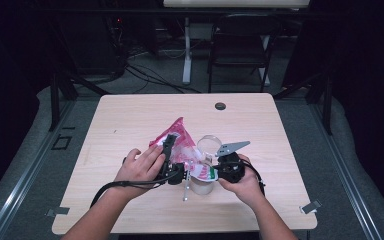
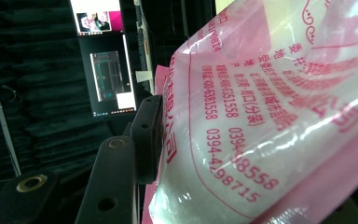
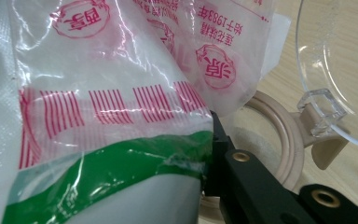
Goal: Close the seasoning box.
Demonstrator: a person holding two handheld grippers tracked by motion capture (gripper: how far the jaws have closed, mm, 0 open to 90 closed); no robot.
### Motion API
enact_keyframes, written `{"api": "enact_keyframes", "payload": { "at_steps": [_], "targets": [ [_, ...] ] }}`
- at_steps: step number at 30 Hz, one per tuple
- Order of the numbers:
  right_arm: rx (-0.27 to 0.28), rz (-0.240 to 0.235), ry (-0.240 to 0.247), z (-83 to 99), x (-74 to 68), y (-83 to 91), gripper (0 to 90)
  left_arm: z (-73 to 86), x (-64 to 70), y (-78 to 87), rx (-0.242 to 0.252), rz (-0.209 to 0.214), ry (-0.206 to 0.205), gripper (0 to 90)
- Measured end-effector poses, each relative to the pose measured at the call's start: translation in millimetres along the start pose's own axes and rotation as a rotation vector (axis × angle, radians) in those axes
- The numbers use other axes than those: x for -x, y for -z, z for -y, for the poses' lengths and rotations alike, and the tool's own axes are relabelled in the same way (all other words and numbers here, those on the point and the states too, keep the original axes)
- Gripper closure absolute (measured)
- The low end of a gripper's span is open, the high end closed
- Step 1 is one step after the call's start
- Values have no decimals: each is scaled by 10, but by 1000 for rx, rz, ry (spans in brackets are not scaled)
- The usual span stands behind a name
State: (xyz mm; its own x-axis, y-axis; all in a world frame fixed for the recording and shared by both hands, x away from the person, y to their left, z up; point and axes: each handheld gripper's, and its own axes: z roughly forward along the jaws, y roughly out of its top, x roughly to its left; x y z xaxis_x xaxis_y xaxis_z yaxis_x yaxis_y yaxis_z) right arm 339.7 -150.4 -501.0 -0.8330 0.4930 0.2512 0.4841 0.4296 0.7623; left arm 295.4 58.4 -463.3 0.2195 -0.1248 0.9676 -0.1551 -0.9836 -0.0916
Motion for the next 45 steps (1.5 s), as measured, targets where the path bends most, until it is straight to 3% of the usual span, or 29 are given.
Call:
{"api": "enact_keyframes", "payload": {
  "at_steps": [27, 43, 45],
  "targets": [
    [-12, -7, -2, 4, -2, -68, 900, -25, -32, 2, 4, -2, -20, 602],
    [-15, -6, 0, 4, -2, -74, 900, -23, -35, -13, 7, -4, -12, 600],
    [-15, -6, 0, 4, -3, -73, 900, -14, -25, -20, 3, 10, -3, 600]
  ]
}}
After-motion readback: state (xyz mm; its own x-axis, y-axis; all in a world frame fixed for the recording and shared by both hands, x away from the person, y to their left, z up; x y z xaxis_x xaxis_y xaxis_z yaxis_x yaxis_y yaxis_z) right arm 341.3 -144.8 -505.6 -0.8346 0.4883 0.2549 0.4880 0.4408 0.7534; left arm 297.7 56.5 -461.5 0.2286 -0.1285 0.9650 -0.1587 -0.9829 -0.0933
